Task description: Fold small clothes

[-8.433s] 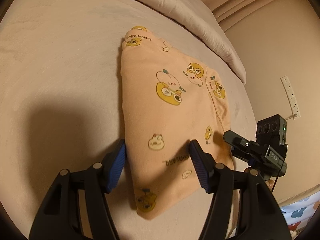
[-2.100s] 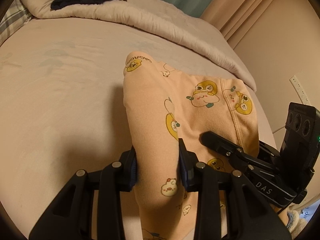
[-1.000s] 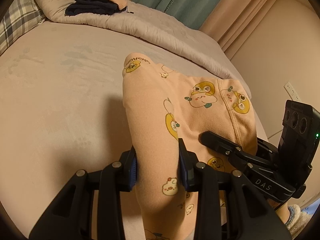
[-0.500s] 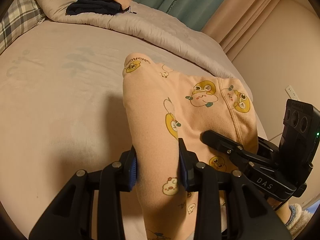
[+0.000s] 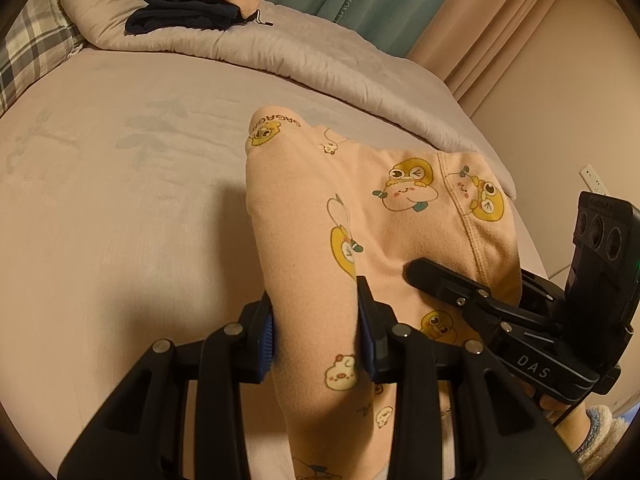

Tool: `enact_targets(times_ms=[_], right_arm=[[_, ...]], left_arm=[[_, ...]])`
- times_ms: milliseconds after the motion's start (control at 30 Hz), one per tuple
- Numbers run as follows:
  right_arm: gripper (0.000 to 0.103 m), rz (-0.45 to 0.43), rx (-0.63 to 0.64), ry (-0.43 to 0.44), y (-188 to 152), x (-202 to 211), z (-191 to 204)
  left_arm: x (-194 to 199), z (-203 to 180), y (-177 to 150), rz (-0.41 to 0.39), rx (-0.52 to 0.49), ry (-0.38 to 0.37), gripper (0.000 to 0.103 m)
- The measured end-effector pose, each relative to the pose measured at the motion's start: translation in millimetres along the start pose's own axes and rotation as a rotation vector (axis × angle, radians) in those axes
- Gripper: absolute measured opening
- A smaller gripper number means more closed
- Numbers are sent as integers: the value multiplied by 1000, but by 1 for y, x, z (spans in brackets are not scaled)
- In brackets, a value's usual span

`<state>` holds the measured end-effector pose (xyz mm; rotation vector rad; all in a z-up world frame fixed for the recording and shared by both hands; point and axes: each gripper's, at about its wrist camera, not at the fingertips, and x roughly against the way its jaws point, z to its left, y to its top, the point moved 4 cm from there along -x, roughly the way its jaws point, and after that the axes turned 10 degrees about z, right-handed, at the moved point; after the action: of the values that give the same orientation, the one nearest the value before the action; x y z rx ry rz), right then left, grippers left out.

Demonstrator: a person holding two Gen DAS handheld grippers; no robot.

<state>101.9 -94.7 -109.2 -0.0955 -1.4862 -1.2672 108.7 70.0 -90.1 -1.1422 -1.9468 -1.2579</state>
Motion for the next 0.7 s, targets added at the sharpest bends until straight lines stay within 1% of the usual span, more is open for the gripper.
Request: enact_targets(times_ms=[700], right_arm=[[27,19,-37,-21,14,-26,-11]], left_arm=[[-30,16,29,23,-14,39,34]])
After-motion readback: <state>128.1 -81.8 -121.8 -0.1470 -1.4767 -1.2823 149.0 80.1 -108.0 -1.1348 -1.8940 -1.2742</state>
